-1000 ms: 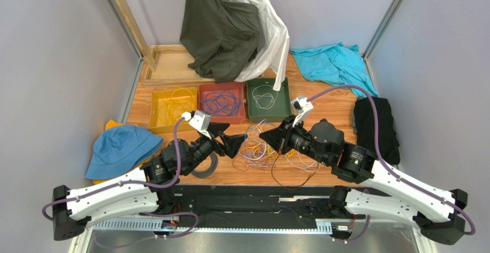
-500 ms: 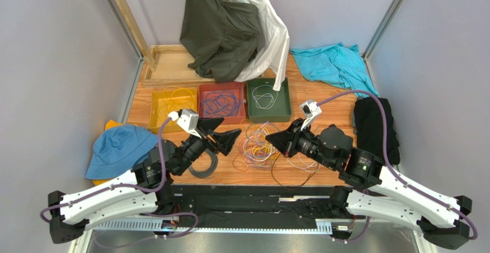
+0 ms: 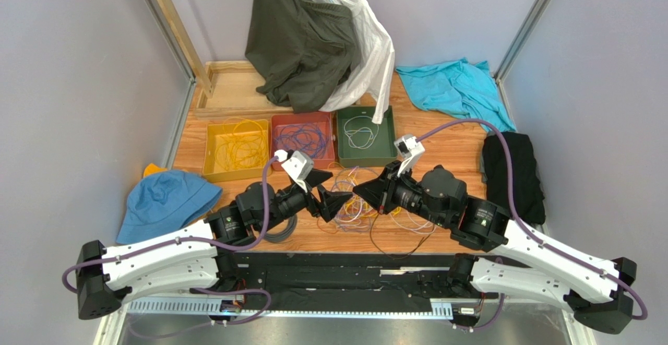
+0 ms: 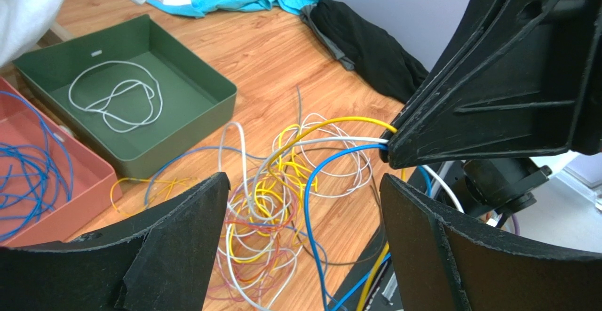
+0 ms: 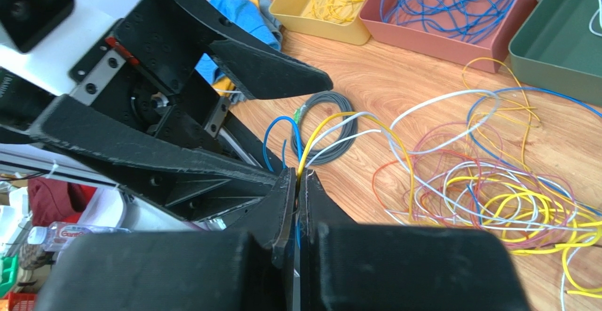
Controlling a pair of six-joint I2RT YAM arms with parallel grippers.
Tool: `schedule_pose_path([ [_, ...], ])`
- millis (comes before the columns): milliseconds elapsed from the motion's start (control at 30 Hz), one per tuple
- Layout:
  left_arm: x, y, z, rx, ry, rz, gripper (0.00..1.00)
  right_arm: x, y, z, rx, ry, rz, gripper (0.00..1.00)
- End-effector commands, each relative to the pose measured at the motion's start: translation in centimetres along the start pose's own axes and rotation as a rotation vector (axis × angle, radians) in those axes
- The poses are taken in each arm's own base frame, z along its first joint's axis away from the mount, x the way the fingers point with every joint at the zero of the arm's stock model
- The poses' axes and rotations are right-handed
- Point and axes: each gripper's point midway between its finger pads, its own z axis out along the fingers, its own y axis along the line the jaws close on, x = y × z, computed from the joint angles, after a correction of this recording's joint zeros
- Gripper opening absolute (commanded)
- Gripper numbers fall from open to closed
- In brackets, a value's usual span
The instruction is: Untangle the cables
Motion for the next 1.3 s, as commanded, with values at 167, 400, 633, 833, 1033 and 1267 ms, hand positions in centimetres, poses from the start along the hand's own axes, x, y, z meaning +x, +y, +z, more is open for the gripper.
schedule_pose_path([
  [167, -1.7, 0.4, -0.4, -0.017, -0.070, 0.000, 0.86, -3.4, 3.5, -2.0, -0.122, -0.081, 0.012, 0.00],
  [400, -1.4, 0.7, -0.6, -0.021, -0.077, -0.020, 0.34, -3.3, 3.2, -2.4, -0.118, -0.086, 0.015, 0.00],
  [633, -3.9, 0.3, -1.3, -0.022, -0.087, -0.008, 0.00, -2.8, 0.8, -2.9, -0.024, -0.099, 0.002, 0.43],
  [833, -9.0, 0.7, -3.5, -0.099, -0.079, 0.069, 0.00, -0.9, -4.4, -4.6, 0.149, -0.135, -0.006, 0.55],
  [1033, -13.2, 1.6, -4.9, -0.196, -0.062, 0.139, 0.00, 0.5, -6.3, -4.9, 0.176, -0.155, -0.009, 0.51],
  [1267, -19.7, 4.6, -6.9, -0.423, -0.098, 0.218, 0.00, 2.3, -6.1, -3.9, 0.130, -0.103, 0.000, 0.49],
])
